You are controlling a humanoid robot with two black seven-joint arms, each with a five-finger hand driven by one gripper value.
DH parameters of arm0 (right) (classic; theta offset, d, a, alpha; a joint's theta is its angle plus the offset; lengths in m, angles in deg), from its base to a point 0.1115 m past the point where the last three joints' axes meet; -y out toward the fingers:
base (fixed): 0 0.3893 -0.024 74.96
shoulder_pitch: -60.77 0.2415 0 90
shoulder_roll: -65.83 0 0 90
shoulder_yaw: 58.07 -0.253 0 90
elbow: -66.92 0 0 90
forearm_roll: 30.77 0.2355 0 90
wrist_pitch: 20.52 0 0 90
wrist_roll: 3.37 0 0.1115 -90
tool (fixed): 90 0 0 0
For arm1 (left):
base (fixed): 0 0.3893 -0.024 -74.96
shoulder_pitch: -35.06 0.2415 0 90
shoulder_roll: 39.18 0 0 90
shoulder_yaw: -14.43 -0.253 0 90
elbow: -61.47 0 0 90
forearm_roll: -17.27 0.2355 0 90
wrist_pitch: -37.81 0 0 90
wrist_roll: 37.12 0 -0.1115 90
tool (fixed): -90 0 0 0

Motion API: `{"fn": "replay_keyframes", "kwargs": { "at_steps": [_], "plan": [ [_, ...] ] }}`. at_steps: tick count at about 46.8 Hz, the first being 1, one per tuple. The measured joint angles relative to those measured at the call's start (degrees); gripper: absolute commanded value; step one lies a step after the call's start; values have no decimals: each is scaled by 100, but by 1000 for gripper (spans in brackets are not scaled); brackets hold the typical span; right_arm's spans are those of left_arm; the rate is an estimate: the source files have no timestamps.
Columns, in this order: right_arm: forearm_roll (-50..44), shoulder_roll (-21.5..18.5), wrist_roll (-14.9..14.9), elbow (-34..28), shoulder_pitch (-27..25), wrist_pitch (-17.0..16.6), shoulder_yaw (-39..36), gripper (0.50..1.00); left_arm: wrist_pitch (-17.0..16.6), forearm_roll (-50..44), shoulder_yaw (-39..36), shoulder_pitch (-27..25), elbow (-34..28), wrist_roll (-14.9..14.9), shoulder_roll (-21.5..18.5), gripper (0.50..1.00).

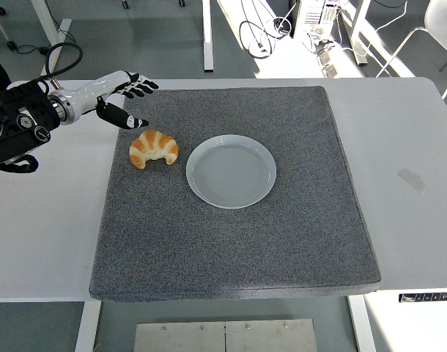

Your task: Place the bread on the plate

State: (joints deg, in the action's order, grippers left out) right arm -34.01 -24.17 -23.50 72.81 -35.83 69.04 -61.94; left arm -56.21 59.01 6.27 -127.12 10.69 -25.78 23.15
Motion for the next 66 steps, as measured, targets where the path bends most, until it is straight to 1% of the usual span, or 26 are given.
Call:
{"fn": "replay_keyframes", "kwargs": {
  "at_steps": [8, 13, 17, 29, 39, 46, 53, 66],
  "plan": [
    [0, 0, 0, 0, 1, 0, 0, 1000, 40, 183, -240, -122, -8, -77, -7, 816],
    [0, 0, 0, 0, 1, 0, 0, 1000, 150, 320, -257, -148, -167, -260, -3, 816],
    [0, 0, 0, 0, 1, 0, 0, 1000, 219, 353, -265, -146, -213, -304, 25, 816],
    [-1, 0, 0, 0, 0, 0, 0, 1000, 225, 758, -273, -87, -265, -421, 102, 816],
    [-1, 0, 0, 0, 1, 0, 0, 1000, 48, 1361, -279, -62, -250, -439, 95, 816],
    [-1, 0, 0, 0, 0, 0, 0, 1000, 32, 1380, -270, 9, -206, -516, 132, 816],
    [-1, 0, -1, 0, 2, 0, 0, 1000, -23, 1351, -227, 41, -147, -525, 318, 818],
    [2, 0, 0, 0, -1, 0, 0, 1000, -139, 1310, -215, 224, -84, -562, 511, 819]
  ]
}}
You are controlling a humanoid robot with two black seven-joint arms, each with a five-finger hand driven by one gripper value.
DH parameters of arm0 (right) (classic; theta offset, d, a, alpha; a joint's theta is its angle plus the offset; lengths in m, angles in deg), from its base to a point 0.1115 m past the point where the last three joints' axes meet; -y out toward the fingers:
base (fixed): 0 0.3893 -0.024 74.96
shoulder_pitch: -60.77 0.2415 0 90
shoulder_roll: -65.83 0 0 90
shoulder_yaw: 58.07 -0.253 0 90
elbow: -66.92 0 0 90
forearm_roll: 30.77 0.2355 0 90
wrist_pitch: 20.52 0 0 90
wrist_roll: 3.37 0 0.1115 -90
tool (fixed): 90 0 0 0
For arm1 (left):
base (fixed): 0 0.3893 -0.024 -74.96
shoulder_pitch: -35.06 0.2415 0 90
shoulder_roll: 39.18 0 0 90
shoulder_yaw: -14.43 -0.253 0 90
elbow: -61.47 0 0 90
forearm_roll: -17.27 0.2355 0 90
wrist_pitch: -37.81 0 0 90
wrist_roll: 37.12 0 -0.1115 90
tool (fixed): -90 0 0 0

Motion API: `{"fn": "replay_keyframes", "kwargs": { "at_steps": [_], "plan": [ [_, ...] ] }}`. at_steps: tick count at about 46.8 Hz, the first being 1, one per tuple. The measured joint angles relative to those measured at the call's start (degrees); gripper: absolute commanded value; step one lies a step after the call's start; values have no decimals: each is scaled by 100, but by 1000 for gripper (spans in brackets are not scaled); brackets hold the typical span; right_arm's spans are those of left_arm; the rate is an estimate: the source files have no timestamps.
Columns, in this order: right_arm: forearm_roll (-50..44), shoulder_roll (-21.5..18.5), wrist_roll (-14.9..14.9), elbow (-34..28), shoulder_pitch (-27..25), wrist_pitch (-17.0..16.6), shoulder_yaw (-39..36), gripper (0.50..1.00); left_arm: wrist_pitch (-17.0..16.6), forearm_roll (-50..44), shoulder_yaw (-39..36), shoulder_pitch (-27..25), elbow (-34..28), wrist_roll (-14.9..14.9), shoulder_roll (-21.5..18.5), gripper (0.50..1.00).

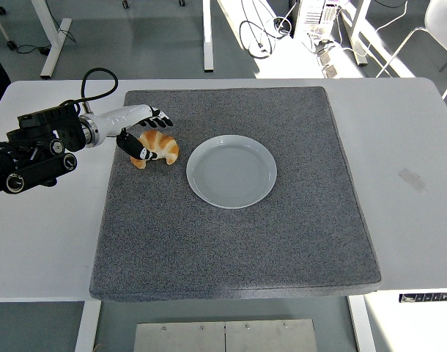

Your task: Place the bread on the plate

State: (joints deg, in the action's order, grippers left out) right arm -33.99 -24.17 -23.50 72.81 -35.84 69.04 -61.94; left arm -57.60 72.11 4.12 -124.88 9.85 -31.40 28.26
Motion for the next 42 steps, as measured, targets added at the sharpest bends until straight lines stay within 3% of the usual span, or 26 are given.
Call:
{"fn": "replay_keyframes", "kwargs": {
  "at_steps": [19, 29, 42],
  "plan": [
    [-3, 0, 0, 0, 1, 0, 0, 1000, -229, 7, -34, 177, 241, -19, 205, 812],
    [-2, 0, 0, 0, 2, 0, 0, 1000, -287, 33, -41, 212, 285, -19, 242, 568],
    [-2, 0, 0, 0, 1, 0, 0, 1000, -290, 79, -50, 234, 278, -10, 243, 500]
  ]
}}
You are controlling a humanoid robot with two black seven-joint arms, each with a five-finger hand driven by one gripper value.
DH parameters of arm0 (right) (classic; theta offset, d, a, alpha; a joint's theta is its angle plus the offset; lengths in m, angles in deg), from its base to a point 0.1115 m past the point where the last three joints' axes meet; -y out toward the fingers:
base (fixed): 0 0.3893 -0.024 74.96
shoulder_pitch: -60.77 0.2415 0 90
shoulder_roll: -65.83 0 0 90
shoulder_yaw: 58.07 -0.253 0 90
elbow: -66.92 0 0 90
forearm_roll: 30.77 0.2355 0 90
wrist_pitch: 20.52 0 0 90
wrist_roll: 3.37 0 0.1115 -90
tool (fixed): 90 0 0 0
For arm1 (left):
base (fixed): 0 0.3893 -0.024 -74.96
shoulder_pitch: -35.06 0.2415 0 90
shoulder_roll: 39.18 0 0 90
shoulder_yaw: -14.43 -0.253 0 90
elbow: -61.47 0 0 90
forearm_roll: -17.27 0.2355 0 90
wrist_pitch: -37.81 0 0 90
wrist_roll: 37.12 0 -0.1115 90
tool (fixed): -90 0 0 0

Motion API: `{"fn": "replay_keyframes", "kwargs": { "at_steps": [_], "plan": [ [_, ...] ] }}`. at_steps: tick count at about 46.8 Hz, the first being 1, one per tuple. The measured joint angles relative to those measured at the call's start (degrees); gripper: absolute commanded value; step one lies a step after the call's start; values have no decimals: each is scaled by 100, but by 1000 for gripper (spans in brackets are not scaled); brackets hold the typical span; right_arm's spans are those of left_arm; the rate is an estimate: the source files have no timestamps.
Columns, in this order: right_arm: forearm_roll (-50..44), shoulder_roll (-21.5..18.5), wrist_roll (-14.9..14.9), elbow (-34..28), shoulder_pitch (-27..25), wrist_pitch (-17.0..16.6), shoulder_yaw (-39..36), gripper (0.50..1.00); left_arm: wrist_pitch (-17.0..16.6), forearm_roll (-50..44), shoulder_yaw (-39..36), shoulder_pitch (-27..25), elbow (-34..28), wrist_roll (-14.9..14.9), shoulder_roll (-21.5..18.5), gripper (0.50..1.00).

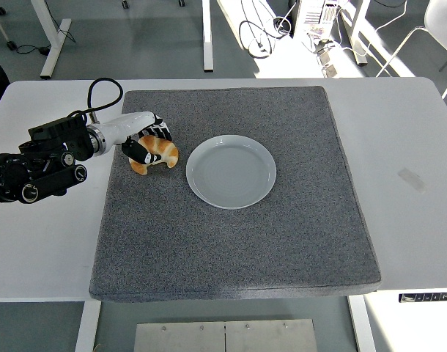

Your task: Place the bread on the plate

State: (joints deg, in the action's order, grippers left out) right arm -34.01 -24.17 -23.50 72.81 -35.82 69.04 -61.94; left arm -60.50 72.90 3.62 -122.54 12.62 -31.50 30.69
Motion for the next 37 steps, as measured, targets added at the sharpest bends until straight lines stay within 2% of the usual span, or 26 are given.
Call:
{"fn": "replay_keyframes", "kwargs": {
  "at_steps": [26, 31, 37],
  "plan": [
    [0, 0, 0, 0, 0, 0, 0, 1000, 109, 36, 211, -463, -53, 18, -91, 500],
    [0, 0, 0, 0, 0, 0, 0, 1000, 200, 36, 276, -593, -81, 24, -3, 500],
    [0, 0, 0, 0, 0, 0, 0, 1000, 272, 77, 451, -640, -105, 29, 302, 500]
  ]
}}
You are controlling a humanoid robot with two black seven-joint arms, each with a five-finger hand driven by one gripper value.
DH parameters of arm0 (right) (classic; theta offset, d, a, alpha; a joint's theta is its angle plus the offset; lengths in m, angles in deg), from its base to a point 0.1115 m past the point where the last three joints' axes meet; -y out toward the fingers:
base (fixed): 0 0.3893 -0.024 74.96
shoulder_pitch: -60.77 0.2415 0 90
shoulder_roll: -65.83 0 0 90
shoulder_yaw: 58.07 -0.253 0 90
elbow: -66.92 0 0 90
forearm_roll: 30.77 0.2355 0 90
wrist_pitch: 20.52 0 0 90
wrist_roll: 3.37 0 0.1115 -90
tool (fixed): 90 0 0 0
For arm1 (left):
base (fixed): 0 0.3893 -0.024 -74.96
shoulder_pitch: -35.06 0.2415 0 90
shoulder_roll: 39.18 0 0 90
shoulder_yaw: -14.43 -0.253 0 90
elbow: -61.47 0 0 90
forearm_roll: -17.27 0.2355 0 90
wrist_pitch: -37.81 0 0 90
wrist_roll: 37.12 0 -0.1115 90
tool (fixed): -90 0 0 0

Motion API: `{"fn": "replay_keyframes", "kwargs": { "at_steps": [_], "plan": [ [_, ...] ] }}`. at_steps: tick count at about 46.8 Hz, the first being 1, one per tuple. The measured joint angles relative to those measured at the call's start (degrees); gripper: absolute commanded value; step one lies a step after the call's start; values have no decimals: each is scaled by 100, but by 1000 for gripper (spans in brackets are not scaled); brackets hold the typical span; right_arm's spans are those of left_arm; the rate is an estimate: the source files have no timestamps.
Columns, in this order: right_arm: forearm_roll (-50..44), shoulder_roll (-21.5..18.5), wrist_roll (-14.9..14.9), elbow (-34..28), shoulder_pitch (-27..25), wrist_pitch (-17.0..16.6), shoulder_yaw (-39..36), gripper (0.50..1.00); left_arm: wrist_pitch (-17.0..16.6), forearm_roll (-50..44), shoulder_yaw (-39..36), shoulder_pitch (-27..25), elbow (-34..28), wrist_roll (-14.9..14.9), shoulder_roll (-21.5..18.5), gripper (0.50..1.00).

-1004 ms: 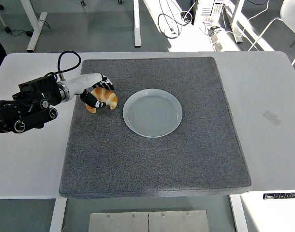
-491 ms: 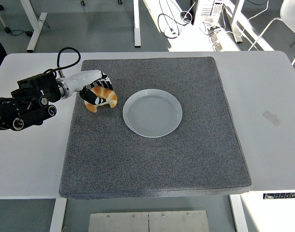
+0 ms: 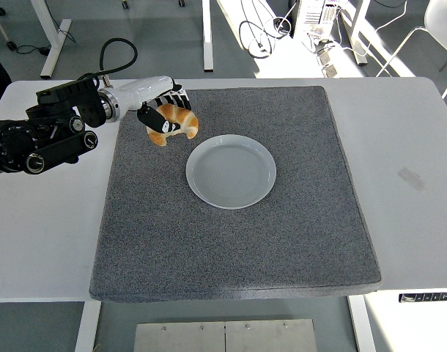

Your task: Place the bread on the plate

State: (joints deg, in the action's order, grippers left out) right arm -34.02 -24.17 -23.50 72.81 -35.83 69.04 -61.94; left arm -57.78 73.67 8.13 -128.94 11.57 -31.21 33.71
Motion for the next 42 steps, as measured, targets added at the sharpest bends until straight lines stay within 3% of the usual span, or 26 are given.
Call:
{"fn": "replay_keyframes", "kwargs": {
  "at_steps": [9, 42],
  "plan": [
    [0, 0, 0, 0, -1, 0, 0, 1000, 6, 199, 39, -2, -84, -7, 374, 500],
    [0, 0, 0, 0, 1, 0, 0, 1000, -12, 512, 176, 404, -151, 23, 747, 500]
  ]
}}
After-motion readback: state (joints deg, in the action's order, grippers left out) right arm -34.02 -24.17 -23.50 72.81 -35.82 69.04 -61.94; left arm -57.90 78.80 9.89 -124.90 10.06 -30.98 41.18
